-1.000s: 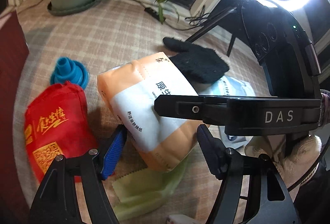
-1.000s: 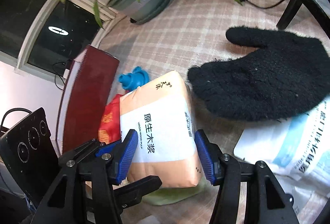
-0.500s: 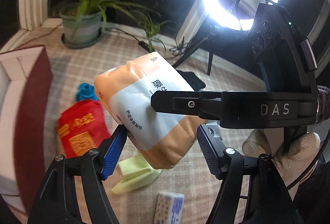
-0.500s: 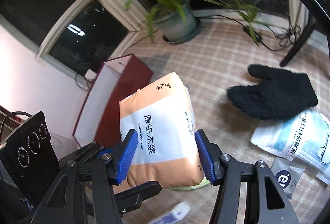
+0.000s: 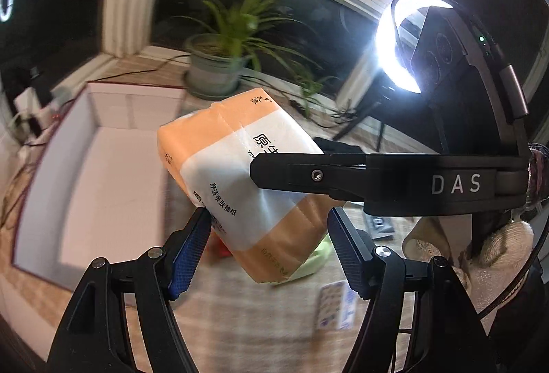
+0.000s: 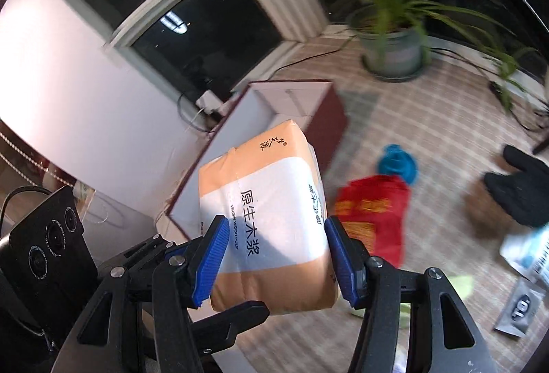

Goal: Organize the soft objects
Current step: 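Carry the tissue pack with the right gripper into the cardboard box and release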

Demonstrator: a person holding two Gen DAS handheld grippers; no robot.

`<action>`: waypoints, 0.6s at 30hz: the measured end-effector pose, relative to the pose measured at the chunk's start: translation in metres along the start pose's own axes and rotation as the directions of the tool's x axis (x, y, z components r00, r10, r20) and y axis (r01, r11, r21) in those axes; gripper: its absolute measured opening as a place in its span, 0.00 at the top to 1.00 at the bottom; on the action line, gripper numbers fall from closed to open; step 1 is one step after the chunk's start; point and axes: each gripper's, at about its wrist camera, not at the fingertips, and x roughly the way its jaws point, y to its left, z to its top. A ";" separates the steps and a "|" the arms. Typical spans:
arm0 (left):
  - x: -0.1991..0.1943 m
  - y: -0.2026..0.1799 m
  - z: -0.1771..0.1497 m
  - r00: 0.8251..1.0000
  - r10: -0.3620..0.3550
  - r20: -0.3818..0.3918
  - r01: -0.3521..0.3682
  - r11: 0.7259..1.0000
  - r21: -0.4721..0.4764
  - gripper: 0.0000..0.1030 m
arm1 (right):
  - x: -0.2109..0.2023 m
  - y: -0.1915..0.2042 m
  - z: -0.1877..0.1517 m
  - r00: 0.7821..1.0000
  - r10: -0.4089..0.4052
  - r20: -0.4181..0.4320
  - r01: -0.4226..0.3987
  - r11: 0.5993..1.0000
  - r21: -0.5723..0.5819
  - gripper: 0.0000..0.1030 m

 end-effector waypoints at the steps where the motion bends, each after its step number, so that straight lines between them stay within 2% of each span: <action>1: -0.004 0.009 -0.001 1.000 0.009 0.001 -0.009 1.000 -0.011 0.33 | 0.007 0.007 0.002 1.000 0.004 -0.008 -0.004 1.000 -0.008 0.48; 10: -0.011 0.094 -0.002 0.997 0.060 -0.038 -0.064 0.993 -0.104 0.33 | 0.089 0.057 0.024 0.994 0.013 -0.105 -0.019 0.998 -0.058 0.48; 18: 0.004 0.140 0.000 0.994 0.061 -0.092 -0.074 0.986 -0.147 0.33 | 0.146 0.060 0.042 0.984 -0.007 -0.179 -0.002 0.999 -0.052 0.48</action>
